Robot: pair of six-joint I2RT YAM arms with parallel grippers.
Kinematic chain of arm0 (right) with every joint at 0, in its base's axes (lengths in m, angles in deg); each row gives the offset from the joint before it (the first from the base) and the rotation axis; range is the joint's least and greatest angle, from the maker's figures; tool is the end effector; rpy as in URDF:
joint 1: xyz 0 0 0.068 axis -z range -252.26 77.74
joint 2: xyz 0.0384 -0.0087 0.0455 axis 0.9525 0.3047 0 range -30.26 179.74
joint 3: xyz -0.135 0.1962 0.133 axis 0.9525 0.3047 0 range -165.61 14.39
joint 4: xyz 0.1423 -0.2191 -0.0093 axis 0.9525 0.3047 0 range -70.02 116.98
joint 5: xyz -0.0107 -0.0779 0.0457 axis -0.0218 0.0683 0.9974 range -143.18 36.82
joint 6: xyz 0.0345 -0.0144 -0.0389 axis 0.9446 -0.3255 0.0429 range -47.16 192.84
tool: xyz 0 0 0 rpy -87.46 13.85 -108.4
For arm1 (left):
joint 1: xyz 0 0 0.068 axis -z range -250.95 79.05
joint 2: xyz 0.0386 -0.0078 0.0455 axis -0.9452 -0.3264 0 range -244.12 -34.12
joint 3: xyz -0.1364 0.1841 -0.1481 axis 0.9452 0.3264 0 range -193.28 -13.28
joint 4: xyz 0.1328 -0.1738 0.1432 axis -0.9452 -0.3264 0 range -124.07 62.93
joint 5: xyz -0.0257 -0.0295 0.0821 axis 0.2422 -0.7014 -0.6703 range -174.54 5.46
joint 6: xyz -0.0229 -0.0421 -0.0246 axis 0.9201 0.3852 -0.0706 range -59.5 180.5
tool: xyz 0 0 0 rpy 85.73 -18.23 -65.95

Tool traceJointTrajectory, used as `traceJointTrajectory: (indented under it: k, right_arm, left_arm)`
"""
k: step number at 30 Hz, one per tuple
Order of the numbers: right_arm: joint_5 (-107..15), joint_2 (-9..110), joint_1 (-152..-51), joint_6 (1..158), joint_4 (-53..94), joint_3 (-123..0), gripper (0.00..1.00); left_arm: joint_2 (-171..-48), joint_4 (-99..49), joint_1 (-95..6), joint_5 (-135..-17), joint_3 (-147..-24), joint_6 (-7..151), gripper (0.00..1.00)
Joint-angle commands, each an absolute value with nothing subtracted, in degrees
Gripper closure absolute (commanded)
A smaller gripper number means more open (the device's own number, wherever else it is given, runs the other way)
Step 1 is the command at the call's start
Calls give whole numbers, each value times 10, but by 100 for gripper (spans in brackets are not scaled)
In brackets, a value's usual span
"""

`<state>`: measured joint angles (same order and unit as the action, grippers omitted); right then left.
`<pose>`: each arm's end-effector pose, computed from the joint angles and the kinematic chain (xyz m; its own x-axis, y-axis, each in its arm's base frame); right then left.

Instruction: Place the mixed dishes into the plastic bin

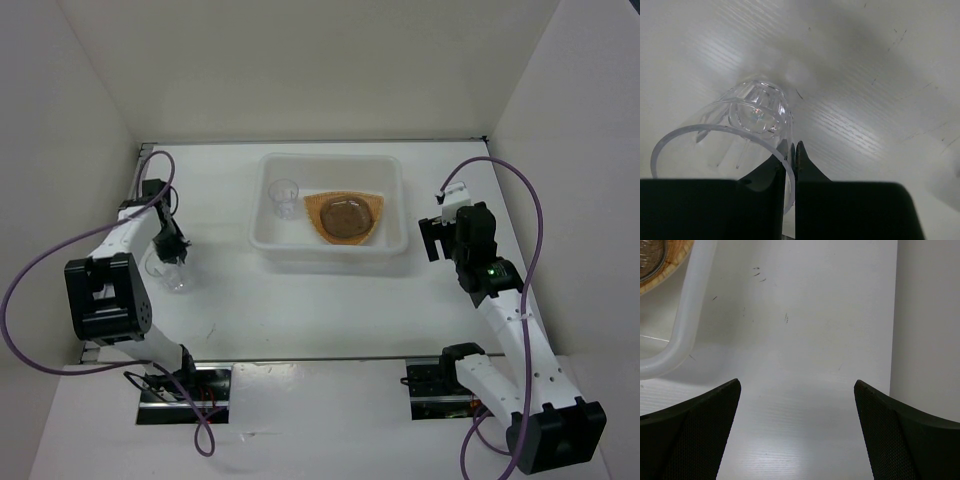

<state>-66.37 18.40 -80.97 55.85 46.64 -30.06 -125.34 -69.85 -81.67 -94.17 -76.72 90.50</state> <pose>0.1867 0.0203 0.2977 -0.4984 -0.3643 -0.7867 -0.1039 0.9260 -0.3629 0.3002 0.0629 0.2135 -0.6833 -0.6311 -0.3671 -0.6695 0.7422 -0.0297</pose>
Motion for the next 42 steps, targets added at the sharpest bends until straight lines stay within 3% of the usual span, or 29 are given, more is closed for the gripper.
traceJointTrajectory:
  k: [1,5,9,11,16,20,23,35,42]
  right_arm:
    - [-672,175,-815,557,442,-298,2]
    - [-672,175,-815,557,442,-298,2]
    - [-672,180,-815,557,442,-298,2]
    - [-667,180,-815,557,442,-298,2]
    - [-667,175,-815,557,442,-298,2]
    - [-667,175,-815,557,442,-298,2]
    - [-667,175,-815,557,442,-298,2]
    - [-672,175,-815,557,442,-298,2]
    - [-672,175,-815,557,442,-293,2]
  left_arm:
    - [-1201,-721,-819,-958,-839,923,100]
    - [-1068,-647,-808,-879,-929,947,100]
    - [-1096,-509,-768,-667,-1000,928,100]
    - [-1137,-521,-740,-593,-1050,921,100]
    - [-1326,-718,-578,-718,-1229,825,100]
    - [-1403,-811,-499,-811,-1254,809,100]
    - [-1410,-800,-453,-857,-1226,815,100]
    - [-1453,-750,-426,-862,-1142,831,100]
    - [-1507,-732,-426,-873,-1178,841,98]
